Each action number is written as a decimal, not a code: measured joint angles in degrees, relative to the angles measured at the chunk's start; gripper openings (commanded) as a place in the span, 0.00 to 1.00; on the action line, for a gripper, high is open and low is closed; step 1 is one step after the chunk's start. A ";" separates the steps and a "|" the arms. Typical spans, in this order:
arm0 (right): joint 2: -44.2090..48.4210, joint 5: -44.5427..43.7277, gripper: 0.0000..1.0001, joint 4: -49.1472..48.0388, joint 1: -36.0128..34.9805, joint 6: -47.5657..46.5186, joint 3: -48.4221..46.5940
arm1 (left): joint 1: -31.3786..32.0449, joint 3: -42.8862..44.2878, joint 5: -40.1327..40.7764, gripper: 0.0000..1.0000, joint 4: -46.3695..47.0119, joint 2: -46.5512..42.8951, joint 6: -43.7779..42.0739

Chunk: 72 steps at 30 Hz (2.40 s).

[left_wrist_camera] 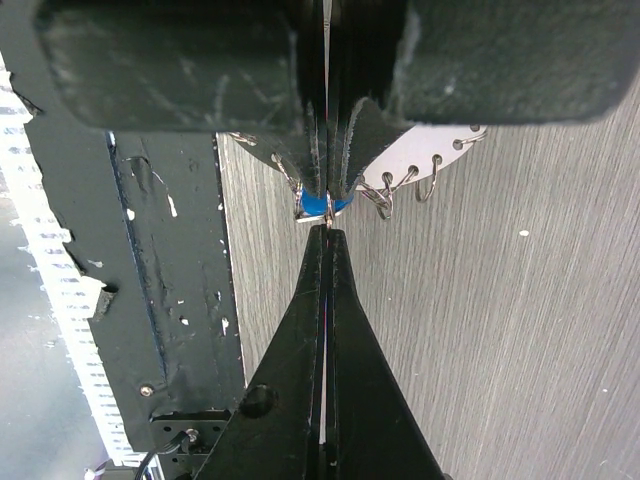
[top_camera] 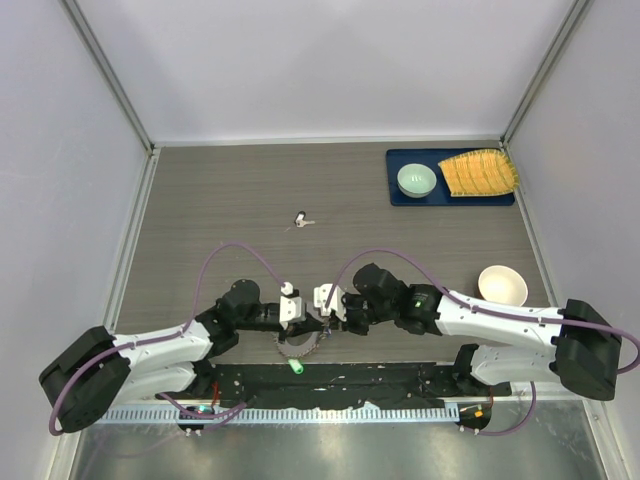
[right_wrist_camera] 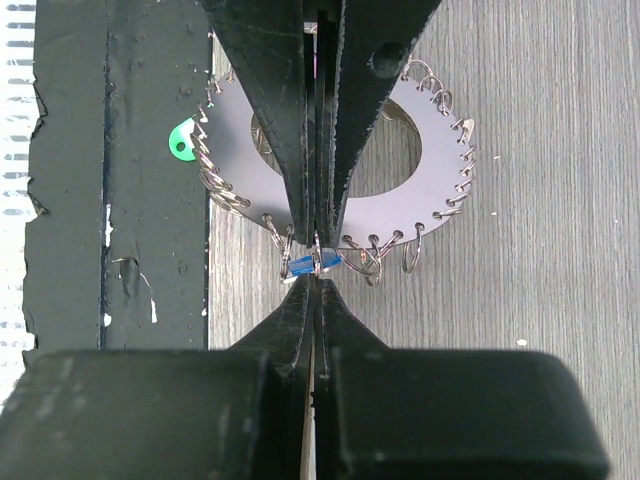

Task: Put the keys on the keyring

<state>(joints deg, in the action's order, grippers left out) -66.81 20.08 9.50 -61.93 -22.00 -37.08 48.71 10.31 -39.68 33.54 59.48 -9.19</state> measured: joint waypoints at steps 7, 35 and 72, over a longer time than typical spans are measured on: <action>0.07 -0.83 0.01 0.52 -0.22 0.07 -0.04 | 0.28 1.22 0.24 0.00 -1.44 1.27 0.20; 0.96 -2.71 0.11 4.55 0.33 -0.28 -1.60 | 0.39 5.31 -0.35 0.00 -4.61 4.90 0.02; 8.41 9.68 0.24 -14.47 8.92 3.32 10.71 | 1.79 -2.62 5.53 0.00 7.85 -3.28 2.97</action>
<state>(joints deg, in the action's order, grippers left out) -58.39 29.76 -4.97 -53.01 -18.68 -26.37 50.50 7.68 -34.15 41.39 56.21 -6.22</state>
